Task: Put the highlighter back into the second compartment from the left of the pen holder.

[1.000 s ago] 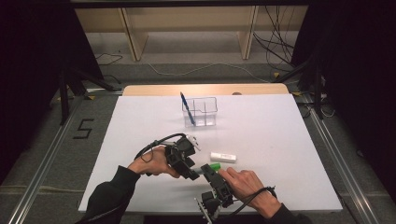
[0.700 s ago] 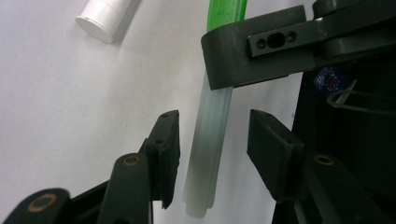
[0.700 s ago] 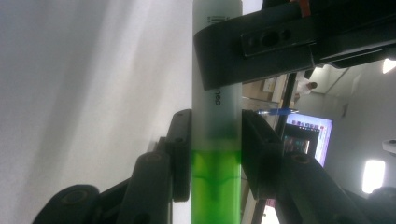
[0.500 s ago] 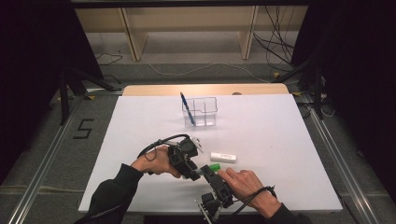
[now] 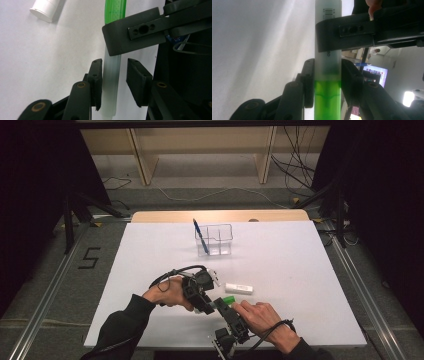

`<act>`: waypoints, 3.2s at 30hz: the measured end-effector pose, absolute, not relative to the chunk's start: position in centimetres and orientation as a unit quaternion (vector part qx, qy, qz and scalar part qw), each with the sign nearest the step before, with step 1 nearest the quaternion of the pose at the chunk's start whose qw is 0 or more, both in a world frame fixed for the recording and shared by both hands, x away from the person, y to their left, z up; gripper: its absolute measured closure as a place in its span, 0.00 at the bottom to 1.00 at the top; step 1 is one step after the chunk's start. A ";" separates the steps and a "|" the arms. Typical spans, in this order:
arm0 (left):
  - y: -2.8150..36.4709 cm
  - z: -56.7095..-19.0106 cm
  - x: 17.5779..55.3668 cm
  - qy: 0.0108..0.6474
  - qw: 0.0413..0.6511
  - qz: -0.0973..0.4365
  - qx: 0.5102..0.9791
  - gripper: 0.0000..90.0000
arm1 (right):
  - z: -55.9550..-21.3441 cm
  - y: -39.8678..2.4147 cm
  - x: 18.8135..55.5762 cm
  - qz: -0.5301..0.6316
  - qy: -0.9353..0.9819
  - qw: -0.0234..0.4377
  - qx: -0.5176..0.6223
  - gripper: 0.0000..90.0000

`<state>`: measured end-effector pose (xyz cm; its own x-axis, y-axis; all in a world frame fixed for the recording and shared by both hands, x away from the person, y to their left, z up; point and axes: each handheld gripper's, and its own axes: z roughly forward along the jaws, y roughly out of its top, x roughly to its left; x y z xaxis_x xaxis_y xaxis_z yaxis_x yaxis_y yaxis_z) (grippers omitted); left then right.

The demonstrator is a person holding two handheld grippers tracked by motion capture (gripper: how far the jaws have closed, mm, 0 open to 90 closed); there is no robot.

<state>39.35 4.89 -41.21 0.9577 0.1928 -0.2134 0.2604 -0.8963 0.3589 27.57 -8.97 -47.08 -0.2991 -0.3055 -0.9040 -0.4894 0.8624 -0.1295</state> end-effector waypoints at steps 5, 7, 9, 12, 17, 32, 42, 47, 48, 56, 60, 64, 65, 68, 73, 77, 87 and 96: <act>4.8 -41.4 39.3 0.116 0.196 -0.087 0.970 0.74 | -47.1 -8.9 27.6 0.085 0.799 0.538 -0.253 0.75; 4.7 -41.4 39.4 0.113 0.196 -0.087 0.970 0.75 | -47.1 -8.9 27.5 0.086 0.801 0.537 -0.252 0.75; 4.7 -41.4 39.4 0.113 0.195 -0.086 0.971 0.76 | -47.1 -8.9 27.5 0.086 0.801 0.536 -0.252 0.75; 4.7 -41.5 39.4 0.112 0.193 -0.086 0.971 0.78 | -47.2 -8.9 27.4 0.087 0.800 0.536 -0.253 0.75; 4.7 -41.5 39.4 0.107 0.189 -0.087 0.972 0.81 | -47.2 -8.9 27.4 0.087 0.799 0.536 -0.258 0.75; 5.9 -41.2 40.4 0.144 0.213 -0.087 0.962 0.85 | -46.4 -9.7 27.4 0.089 0.794 0.552 -0.239 0.49; 8.1 -40.2 42.2 0.259 0.308 -0.022 0.915 0.85 | -43.8 -12.6 29.5 0.229 0.853 0.469 0.013 0.38; 8.6 -40.0 42.7 0.297 0.346 0.015 0.890 0.85 | -43.2 -13.8 30.6 0.289 0.862 0.399 0.119 0.36; 8.6 -40.0 42.8 0.302 0.353 0.020 0.885 0.85 | -43.1 -14.0 30.9 0.298 0.861 0.389 0.133 0.36; 9.4 -39.0 43.4 0.349 0.423 0.075 0.833 0.85 | -42.4 -15.6 31.6 0.354 0.853 0.323 0.205 0.35; 9.6 -38.7 44.0 0.366 0.443 0.094 0.813 0.85 | -42.5 -16.0 31.5 0.358 0.847 0.323 0.223 0.35; 9.6 -38.4 44.4 0.375 0.465 0.114 0.793 0.85 | -42.6 -16.2 31.4 0.368 0.848 0.303 0.233 0.32; 9.5 -38.4 44.5 0.378 0.470 0.120 0.789 0.85 | -42.6 -16.2 31.4 0.374 0.846 0.294 0.239 0.31; 9.4 -38.1 44.9 0.388 0.484 0.133 0.773 0.85 | -42.5 -16.6 31.6 0.391 0.844 0.270 0.250 0.30; 9.2 -38.1 46.3 0.406 0.492 0.149 0.756 0.85 | -42.3 -17.2 31.9 0.414 0.836 0.235 0.272 0.30; 8.9 -38.0 47.5 0.418 0.500 0.157 0.742 0.85 | -42.5 -17.3 31.8 0.411 0.837 0.236 0.275 0.30; 7.8 -37.6 49.9 0.439 0.516 0.181 0.713 0.85 | -42.4 -18.1 31.7 0.429 0.827 0.218 0.290 0.29; 7.0 -37.5 51.9 0.460 0.520 0.196 0.692 0.85 | -42.5 -19.4 32.1 0.457 0.811 0.170 0.322 0.27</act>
<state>51.91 7.00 -37.50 0.4998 0.8408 -0.2080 0.4331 -0.0347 0.9007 32.14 -19.35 -42.47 -0.7344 0.6784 0.0186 0.3674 0.3743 0.8514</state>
